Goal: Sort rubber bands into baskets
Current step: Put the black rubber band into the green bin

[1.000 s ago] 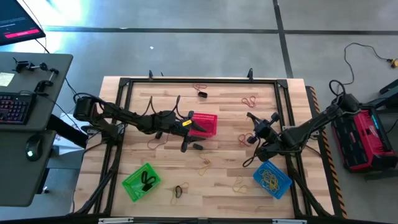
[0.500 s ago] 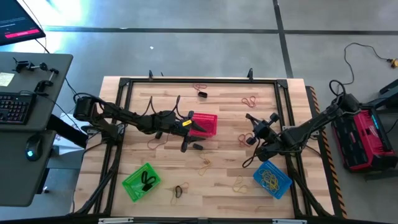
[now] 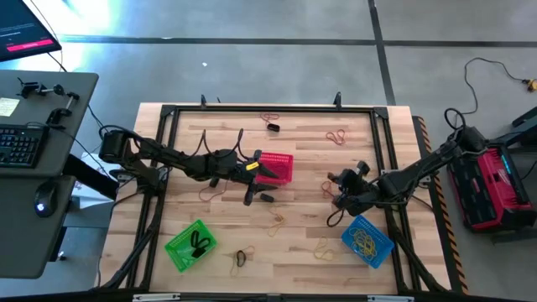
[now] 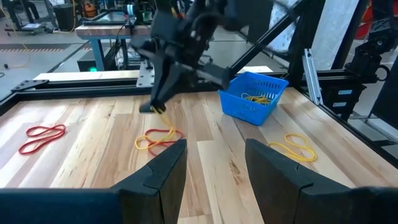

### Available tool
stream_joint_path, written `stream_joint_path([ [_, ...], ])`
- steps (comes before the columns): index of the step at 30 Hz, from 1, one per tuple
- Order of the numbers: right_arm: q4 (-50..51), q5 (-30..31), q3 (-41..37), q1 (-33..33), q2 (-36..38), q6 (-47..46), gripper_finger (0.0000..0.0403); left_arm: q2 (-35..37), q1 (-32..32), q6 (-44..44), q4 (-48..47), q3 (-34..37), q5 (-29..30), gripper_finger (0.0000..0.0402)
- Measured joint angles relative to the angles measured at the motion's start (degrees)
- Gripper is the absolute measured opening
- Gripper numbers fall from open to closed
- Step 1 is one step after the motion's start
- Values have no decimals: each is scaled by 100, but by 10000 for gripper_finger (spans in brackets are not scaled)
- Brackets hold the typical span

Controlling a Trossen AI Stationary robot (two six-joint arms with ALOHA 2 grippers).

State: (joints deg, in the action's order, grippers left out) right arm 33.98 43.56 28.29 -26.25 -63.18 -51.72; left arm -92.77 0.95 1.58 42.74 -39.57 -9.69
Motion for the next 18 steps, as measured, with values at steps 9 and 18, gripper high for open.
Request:
stream_joint_path([
  [9, 5, -954, -571, 345, -363, -1230, 6, 0, 0, 0, -4, 0, 0, 156],
  [18, -20, -1122, -592, 490, -461, -1253, 93, 0, 0, 4, -4, 0, 0, 156],
])
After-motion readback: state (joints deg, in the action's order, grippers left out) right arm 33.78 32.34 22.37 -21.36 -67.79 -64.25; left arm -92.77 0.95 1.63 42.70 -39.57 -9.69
